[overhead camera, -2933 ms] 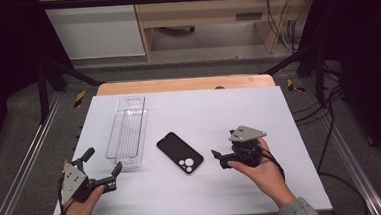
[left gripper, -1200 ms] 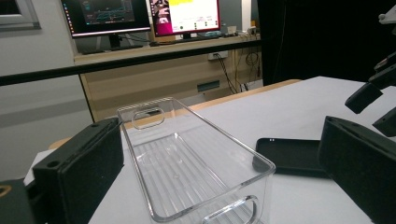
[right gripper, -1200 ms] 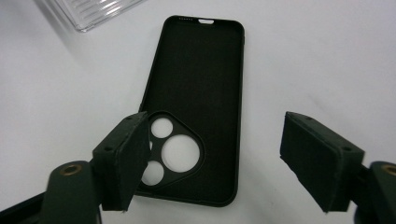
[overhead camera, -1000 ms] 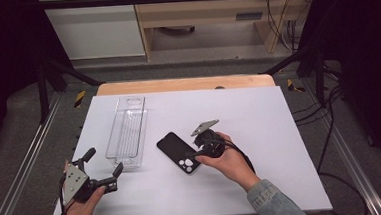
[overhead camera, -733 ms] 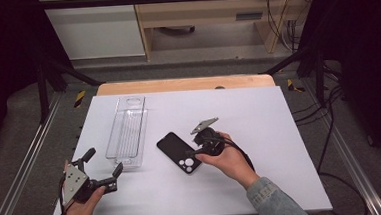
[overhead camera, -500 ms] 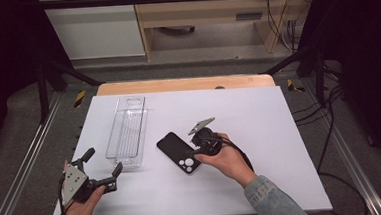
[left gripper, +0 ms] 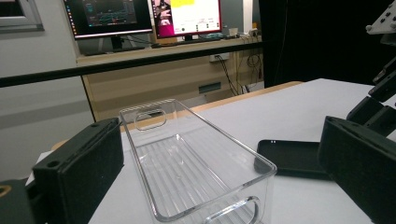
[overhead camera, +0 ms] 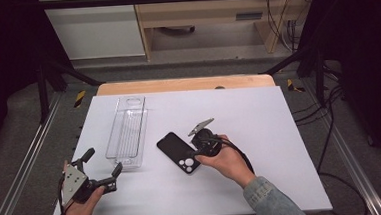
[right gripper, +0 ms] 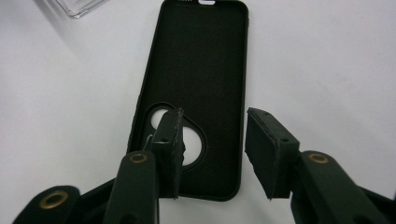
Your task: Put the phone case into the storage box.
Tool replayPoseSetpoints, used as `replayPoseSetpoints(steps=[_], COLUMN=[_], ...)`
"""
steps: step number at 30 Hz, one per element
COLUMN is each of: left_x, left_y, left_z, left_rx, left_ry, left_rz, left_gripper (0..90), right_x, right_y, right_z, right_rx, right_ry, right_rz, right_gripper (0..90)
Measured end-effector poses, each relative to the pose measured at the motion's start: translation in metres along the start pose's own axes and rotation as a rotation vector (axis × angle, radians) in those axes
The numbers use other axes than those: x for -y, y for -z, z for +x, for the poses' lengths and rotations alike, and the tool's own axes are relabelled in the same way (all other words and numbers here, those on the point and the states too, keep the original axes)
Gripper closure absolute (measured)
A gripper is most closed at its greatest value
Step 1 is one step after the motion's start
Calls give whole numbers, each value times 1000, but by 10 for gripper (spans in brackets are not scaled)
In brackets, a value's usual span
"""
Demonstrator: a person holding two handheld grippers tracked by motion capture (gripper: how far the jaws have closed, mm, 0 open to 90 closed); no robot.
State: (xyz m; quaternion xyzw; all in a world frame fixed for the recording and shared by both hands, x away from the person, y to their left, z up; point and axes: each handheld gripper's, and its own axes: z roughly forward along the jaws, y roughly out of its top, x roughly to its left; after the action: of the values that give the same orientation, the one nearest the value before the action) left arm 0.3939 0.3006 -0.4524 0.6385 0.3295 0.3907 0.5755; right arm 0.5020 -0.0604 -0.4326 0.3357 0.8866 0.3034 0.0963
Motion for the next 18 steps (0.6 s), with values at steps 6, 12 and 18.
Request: replayPoseSetpoints(steps=[6, 12, 18], left_x=[0, 0, 0], left_y=[0, 0, 0], left_z=[0, 1, 0], left_rx=[1, 0, 2], left_ry=[-1, 2, 1], left_rz=[-2, -3, -2], left_gripper=[0, 0, 0], right_x=[0, 0, 5], right_y=[-4, -7, -14], right_z=[1, -4, -10], right_rx=[6, 28, 37], right_ry=[-5, -23, -51], right_rz=[17, 31, 54], right_gripper=[611, 653, 721])
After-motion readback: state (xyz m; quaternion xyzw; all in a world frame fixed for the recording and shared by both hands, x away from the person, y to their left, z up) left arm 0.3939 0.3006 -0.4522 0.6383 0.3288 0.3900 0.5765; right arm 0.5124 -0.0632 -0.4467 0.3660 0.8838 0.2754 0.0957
